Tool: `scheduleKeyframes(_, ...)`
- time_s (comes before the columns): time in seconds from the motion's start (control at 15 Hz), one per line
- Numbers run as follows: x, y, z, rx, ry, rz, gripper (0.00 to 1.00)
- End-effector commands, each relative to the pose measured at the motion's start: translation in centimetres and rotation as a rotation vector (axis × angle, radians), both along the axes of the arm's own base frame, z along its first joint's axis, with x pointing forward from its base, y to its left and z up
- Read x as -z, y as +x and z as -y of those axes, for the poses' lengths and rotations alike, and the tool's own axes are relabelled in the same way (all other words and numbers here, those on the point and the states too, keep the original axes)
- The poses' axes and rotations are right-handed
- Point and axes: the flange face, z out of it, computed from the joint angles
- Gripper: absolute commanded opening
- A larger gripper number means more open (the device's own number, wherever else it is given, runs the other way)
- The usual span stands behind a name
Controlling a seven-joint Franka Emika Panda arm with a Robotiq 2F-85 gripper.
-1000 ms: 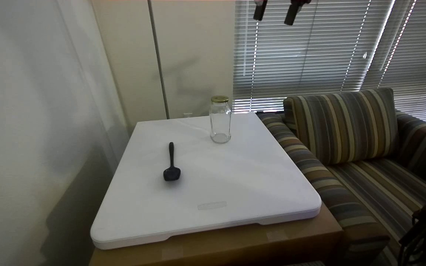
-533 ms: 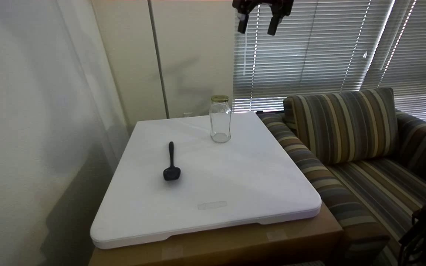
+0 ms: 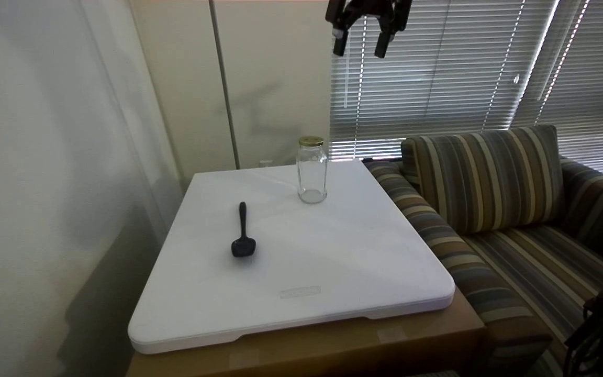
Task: Remove the lid from the glass jar and place it on the table
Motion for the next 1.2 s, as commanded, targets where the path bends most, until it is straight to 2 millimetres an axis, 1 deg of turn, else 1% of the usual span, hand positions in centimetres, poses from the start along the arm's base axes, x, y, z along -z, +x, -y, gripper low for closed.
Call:
scheduleKeyframes(0.0, 1.8, 4.1, 1.5, -0.017, -0.029, -0.008, 1.00)
scheduleKeyframes(0.33, 5.0, 10.3, 2.6, -0.023, -0.017, -0.009, 1.00)
scheduleKeyframes(0.53, 6.9, 13.3, 3.1, -0.040, 0.000, -0.006, 1.00)
scheduleKeyframes(0.8, 8.5, 16.1, 4.0, -0.028, -0.022, -0.022, 1.00)
scheduleKeyframes(1.0, 10.0, 17.4, 4.7, -0.009, -0.035, -0.012, 1.00)
scheduleKeyframes(1.13, 11.1, 17.8, 4.8, 0.000, -0.028, -0.013, 1.00)
